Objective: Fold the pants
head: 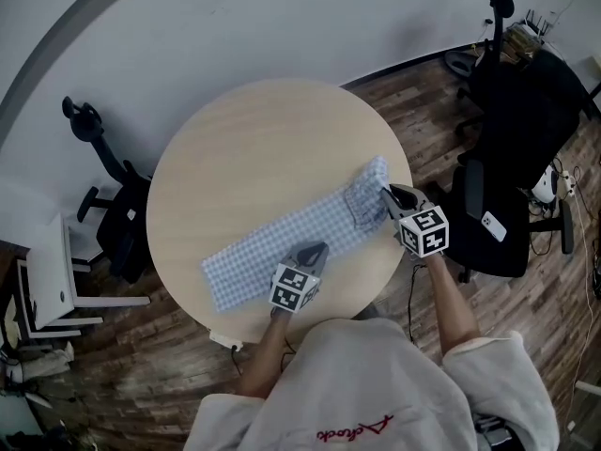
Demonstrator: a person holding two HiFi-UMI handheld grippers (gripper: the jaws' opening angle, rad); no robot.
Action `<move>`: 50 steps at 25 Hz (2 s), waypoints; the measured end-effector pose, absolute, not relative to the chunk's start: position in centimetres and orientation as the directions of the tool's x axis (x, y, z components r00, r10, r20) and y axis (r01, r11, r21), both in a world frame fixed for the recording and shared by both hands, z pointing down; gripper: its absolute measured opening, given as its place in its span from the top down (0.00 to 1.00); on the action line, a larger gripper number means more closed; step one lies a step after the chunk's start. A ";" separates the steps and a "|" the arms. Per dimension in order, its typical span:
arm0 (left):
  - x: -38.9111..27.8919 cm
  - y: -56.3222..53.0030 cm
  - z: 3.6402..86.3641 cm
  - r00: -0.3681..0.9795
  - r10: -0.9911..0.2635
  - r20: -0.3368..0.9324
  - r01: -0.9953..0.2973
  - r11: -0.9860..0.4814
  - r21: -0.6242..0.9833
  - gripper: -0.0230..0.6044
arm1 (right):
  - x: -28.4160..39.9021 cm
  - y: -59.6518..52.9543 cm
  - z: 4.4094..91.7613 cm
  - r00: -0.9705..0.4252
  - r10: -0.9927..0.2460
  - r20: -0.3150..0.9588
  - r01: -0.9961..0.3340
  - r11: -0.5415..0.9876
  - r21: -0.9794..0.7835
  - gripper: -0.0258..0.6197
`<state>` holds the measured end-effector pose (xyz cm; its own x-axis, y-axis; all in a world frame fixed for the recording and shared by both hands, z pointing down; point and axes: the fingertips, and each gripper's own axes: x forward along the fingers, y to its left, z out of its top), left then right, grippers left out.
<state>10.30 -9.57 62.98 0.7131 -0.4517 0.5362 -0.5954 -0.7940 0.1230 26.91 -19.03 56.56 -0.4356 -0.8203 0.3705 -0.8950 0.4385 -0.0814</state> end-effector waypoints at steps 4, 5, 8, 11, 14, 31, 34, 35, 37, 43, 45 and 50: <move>8.1 -8.0 62.5 0.705 -0.483 0.520 -0.620 -0.776 0.120 0.90 | 22.3 -17.5 55.5 -0.480 -0.796 0.369 -0.859 0.512 -0.012 0.86; 7.4 -7.7 62.4 0.701 -0.493 0.516 -0.629 -0.768 0.120 0.90 | 21.1 -17.1 55.4 -0.490 -0.788 0.372 -0.847 0.531 0.007 0.86; 5.2 -6.6 62.2 0.683 -0.527 0.505 -0.662 -0.740 0.123 0.90 | 17.0 -15.9 55.3 -0.526 -0.753 0.396 -0.798 0.598 0.077 0.86; 2.7 -5.3 62.4 0.655 -0.564 0.502 -0.703 -0.698 0.133 0.90 | 12.6 -14.6 56.4 -0.562 -0.704 0.435 -0.736 0.665 0.126 0.86; -0.3 -4.1 62.8 0.623 -0.597 0.505 -0.742 -0.655 0.143 0.90 | 8.5 -13.4 58.8 -0.578 -0.657 0.484 -0.692 0.709 0.136 0.86; -6.2 -2.7 64.2 0.588 -0.632 0.505 -0.789 -0.586 0.186 0.90 | 3.2 -11.1 65.9 -0.579 -0.564 0.589 -0.733 0.676 -0.074 0.86; -4.7 -3.9 63.9 0.615 -0.609 0.501 -0.764 -0.618 0.187 0.90 | 7.6 -12.8 65.6 -0.513 -0.629 0.585 -0.817 0.566 -0.108 0.83; -4.1 -4.5 63.9 0.623 -0.602 0.500 -0.756 -0.628 0.186 0.90 | 9.1 -13.3 65.7 -0.494 -0.644 0.584 -0.840 0.528 -0.128 0.80; -2.6 -5.7 63.7 0.636 -0.588 0.499 -0.741 -0.646 0.183 0.90 | 12.0 -14.2 66.1 -0.460 -0.665 0.589 -0.875 0.453 -0.172 0.73; 1.7 -8.0 63.2 0.659 -0.544 0.518 -0.698 -0.700 0.153 0.90 | 18.3 -15.7 69.2 -0.416 -0.661 0.624 -0.909 0.279 -0.310 0.70; 2.0 -8.9 63.3 0.651 -0.544 0.529 -0.702 -0.697 0.146 0.90 | 18.8 -16.3 70.1 -0.440 -0.639 0.631 -0.895 0.259 -0.362 0.69; 2.1 -10.6 63.6 0.625 -0.555 0.549 -0.725 -0.674 0.144 0.90 | 18.2 -17.3 71.4 -0.518 -0.567 0.641 -0.851 0.263 -0.455 0.69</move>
